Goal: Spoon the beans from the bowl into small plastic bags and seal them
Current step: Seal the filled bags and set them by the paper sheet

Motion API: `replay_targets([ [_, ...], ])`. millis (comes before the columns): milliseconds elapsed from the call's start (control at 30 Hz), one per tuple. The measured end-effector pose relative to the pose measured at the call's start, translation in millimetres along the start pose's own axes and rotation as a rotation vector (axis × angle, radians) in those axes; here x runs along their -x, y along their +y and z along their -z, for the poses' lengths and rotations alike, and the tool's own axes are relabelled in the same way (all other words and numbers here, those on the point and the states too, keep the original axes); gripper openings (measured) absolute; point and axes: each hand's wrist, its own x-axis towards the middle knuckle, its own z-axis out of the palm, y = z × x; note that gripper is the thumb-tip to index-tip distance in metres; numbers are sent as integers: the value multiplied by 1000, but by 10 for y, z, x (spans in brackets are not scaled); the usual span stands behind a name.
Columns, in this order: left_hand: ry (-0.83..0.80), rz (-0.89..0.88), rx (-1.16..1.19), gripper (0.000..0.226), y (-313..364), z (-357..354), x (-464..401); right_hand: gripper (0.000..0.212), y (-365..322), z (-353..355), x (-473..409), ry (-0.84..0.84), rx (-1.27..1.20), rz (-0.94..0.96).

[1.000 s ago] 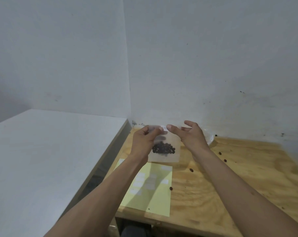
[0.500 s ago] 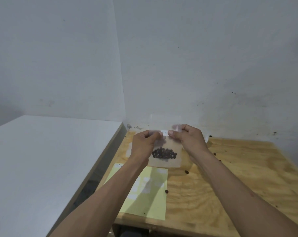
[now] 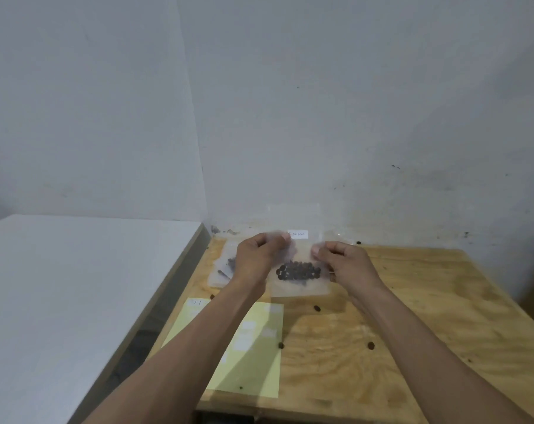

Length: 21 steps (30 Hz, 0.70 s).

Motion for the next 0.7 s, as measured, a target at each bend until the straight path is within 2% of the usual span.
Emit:
replay_targets([
  [67, -4, 20, -34, 22, -67, -90, -36, 8, 13, 125, -15, 75, -64, -28],
  [133, -25, 23, -131, 23, -141, -190, -70, 17, 9, 292, -24, 146, -103, -44],
  [300, -160, 12, -240, 23, -253, -653, -69, 28, 73, 857, -4, 317, -2, 8],
  [400, -223, -1, -289, 29, -363, -1058, -99, 40, 187, 1215, -64, 408, 154, 36],
  [500, -259, 8, -320, 32, -498, -1461, -120, 43, 263, 1556, -108, 491, 356, 42],
  [700, -380, 60, -480, 37, -835, -2191, -163, 43, 433, 2195, -214, 481, 688, -44],
])
